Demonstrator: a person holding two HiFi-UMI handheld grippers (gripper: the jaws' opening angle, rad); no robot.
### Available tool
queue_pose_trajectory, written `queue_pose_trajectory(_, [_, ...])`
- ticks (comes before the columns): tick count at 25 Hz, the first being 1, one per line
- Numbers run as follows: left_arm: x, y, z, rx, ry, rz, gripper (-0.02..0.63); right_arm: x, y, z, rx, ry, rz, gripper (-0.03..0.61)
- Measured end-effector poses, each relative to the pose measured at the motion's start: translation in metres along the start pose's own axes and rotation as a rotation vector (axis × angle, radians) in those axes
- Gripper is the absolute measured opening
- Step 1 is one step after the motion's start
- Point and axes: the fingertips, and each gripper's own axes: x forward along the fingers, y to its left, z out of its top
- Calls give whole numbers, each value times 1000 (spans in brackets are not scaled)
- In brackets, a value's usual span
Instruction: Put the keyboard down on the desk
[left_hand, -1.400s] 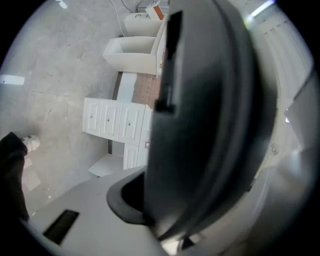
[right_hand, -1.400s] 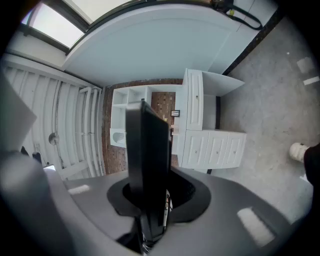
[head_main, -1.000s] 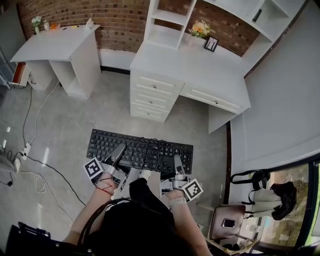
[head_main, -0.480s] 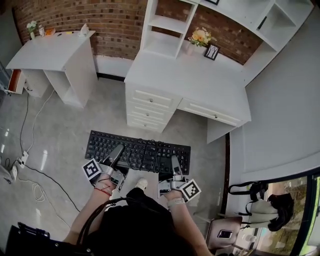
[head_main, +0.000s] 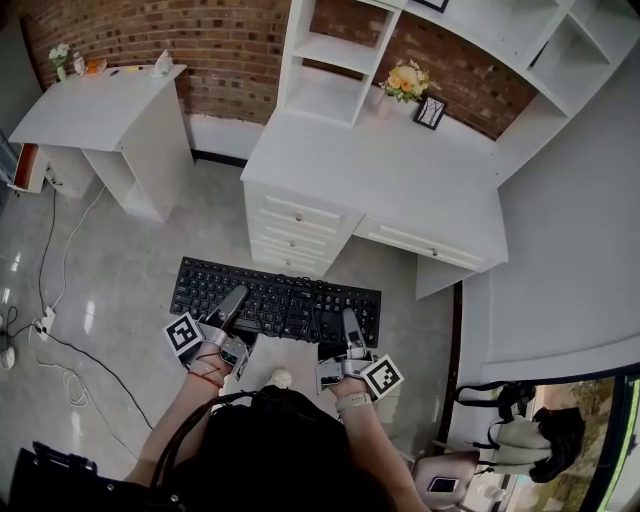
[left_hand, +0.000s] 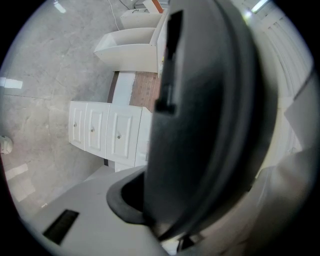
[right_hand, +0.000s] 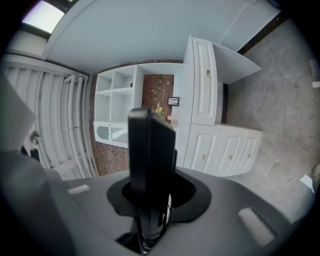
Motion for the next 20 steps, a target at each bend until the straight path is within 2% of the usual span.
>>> queue_pose_trajectory(7, [30, 4, 7, 0, 3, 4, 100, 25, -6, 15, 13, -3, 3, 80])
queue_pose_trajectory(20, [62, 5, -5, 14, 45, 28, 100, 28, -14, 41, 37, -52, 0, 80])
